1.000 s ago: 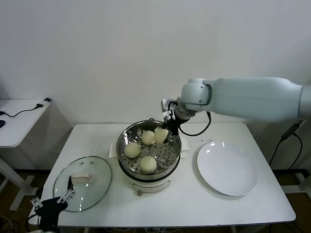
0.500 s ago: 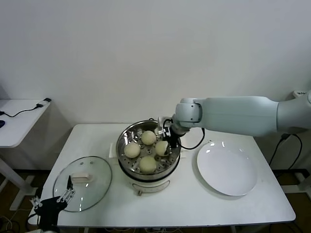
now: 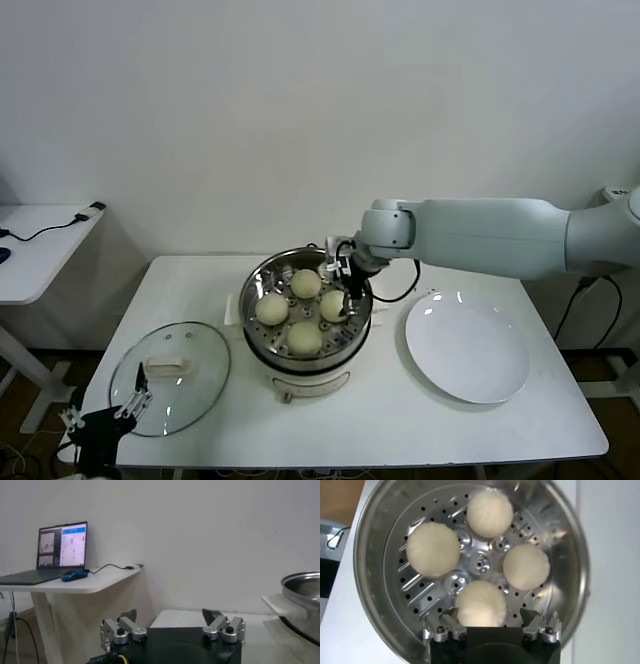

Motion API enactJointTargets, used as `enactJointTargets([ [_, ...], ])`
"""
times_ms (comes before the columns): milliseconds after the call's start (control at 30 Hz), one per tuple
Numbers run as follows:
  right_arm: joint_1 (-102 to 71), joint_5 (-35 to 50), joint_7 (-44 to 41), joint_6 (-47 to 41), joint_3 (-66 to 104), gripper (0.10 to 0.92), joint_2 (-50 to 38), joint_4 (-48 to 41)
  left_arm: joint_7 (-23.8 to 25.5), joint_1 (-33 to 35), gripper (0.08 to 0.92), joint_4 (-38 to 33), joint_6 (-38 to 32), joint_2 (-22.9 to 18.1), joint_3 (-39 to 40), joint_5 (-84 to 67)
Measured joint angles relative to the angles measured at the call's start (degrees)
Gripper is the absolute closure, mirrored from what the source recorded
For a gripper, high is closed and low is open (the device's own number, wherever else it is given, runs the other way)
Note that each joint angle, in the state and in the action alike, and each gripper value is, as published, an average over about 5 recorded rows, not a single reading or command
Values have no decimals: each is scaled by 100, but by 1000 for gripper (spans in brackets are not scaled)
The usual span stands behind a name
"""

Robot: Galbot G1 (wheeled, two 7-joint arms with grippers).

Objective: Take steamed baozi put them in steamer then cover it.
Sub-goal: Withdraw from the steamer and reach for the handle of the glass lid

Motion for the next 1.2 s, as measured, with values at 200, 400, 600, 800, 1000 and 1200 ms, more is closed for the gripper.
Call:
enactJointTargets([
  [200, 76, 330, 98, 202, 440, 203, -316, -70, 22, -36, 177, -2, 30, 29, -16, 0],
  [400, -219, 575, 824, 671, 1414, 203, -813, -396, 63, -97, 177, -3, 109, 124, 16, -27],
  [600, -860, 635, 1747, 1196, 2591, 203, -1386, -696, 120, -266, 177, 9, 249, 226, 27, -78],
  [800, -2183, 463, 2420, 1686, 4128, 203, -2148, -681, 170, -513, 177, 67, 291, 351, 21, -173],
  [1000, -4208, 182, 2868, 2387, 6075, 203, -2758, -502, 265, -630, 177, 146, 306, 507, 58, -234],
  [1200, -6487, 32, 3059, 3007, 8328, 203, -2943, -164, 339, -646, 177, 205, 274, 652, 94, -236],
])
